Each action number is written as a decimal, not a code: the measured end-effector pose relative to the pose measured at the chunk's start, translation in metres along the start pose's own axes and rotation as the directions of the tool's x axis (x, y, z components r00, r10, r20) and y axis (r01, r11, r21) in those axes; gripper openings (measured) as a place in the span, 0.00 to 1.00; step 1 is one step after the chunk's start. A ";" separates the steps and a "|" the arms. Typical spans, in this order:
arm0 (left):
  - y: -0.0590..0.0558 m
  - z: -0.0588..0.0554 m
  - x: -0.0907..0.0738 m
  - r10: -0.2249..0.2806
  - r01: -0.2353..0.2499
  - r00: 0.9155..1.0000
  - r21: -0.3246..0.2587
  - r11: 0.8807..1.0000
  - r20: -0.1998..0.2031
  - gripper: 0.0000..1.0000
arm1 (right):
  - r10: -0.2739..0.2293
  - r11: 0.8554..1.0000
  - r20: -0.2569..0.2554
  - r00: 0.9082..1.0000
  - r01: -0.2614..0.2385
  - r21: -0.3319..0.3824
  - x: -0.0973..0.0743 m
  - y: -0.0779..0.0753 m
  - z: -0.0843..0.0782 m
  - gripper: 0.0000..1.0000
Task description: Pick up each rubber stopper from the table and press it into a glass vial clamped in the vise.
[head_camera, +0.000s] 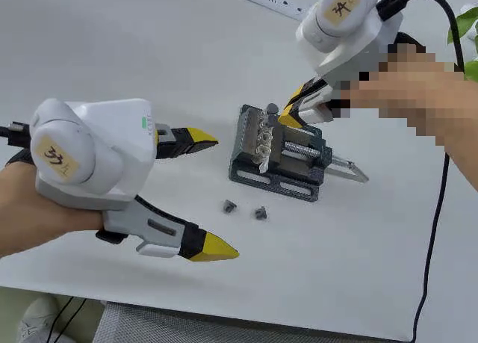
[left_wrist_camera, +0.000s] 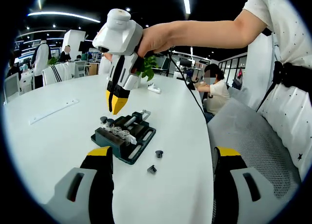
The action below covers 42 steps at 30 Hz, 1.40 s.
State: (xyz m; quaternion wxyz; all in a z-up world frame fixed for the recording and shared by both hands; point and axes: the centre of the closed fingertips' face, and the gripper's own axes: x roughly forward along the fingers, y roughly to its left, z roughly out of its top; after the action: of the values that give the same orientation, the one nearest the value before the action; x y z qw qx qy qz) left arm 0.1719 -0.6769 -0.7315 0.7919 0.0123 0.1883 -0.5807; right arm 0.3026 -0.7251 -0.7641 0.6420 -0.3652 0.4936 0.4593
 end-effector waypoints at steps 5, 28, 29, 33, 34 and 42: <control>-0.002 0.002 0.001 -0.004 0.004 1.000 0.004 1.000 -0.004 0.84 | 0.011 1.000 0.066 0.998 -0.012 0.022 -0.001 0.001 0.007 0.00; -0.001 -0.001 0.002 -0.009 0.009 1.000 -0.002 1.000 -0.012 0.84 | 0.033 0.999 0.071 0.997 -0.032 -0.016 0.014 0.002 0.009 0.00; -0.001 -0.001 0.002 -0.008 0.008 1.000 -0.001 1.000 -0.013 0.84 | 0.034 0.999 0.069 0.997 -0.033 -0.015 0.015 0.002 0.009 0.00; 0.000 -0.001 0.002 -0.005 0.005 1.000 -0.006 1.000 -0.014 0.84 | 0.039 0.999 0.064 0.997 -0.038 -0.017 0.016 0.003 0.007 0.00; 0.000 -0.001 0.002 -0.005 0.005 1.000 -0.005 1.000 -0.015 0.84 | 0.038 0.999 0.064 0.997 -0.037 -0.017 0.016 0.005 0.007 0.00; 0.001 -0.002 0.003 -0.004 0.004 1.000 -0.009 1.000 -0.014 0.84 | 0.038 0.999 0.059 0.998 -0.036 -0.027 0.017 0.004 0.007 0.00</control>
State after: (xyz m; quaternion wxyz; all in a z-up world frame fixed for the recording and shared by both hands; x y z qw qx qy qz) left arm 0.1727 -0.6785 -0.7348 0.7895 0.0122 0.1965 -0.5813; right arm 0.3030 -0.7133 -0.7787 0.6430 -0.3503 0.4751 0.4880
